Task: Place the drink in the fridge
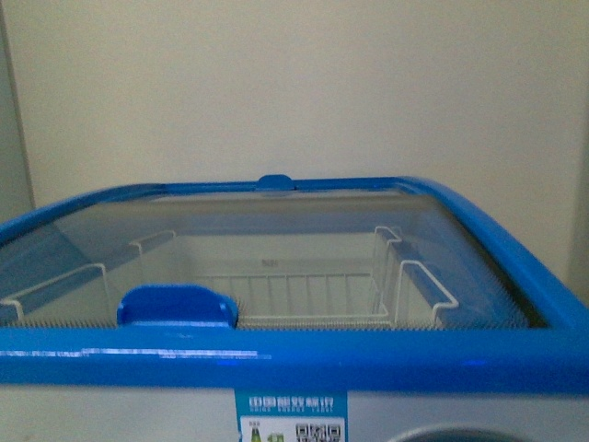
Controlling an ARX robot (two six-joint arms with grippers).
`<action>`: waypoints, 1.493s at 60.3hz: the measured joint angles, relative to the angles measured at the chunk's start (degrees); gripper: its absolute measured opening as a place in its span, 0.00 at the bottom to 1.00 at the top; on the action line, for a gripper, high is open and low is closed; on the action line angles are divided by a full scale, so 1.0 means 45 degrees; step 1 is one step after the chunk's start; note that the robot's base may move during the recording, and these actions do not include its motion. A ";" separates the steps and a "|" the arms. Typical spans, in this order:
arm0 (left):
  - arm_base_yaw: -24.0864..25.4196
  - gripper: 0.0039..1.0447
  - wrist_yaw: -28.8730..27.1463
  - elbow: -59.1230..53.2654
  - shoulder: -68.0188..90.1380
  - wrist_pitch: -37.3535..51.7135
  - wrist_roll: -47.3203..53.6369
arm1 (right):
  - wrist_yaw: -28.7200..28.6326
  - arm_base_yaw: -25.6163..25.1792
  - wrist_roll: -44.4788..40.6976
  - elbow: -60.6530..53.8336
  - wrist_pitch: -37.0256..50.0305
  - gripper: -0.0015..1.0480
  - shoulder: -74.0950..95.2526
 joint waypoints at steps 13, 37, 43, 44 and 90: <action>0.0000 0.92 0.0005 0.0000 0.0000 0.0000 -0.0005 | 0.0005 0.0000 0.0000 0.0000 0.0000 0.43 0.0005; 0.0000 0.92 0.0005 0.0000 0.0000 0.0000 0.0000 | 0.0005 0.0000 0.0000 0.0034 0.0005 0.43 0.0000; 0.0005 0.92 0.0015 0.0005 0.0015 -0.0019 -0.0015 | 0.0005 0.0000 0.0000 0.0034 0.0005 0.43 -0.0005; 0.0044 0.92 0.0073 0.0092 0.0165 -0.0311 -0.0452 | 0.0005 0.0000 0.0000 0.0034 0.0005 0.43 -0.0005; -0.1166 0.92 0.8048 0.8471 1.4940 0.1069 1.4299 | 0.0005 0.0000 0.0000 0.0034 0.0005 0.43 0.0000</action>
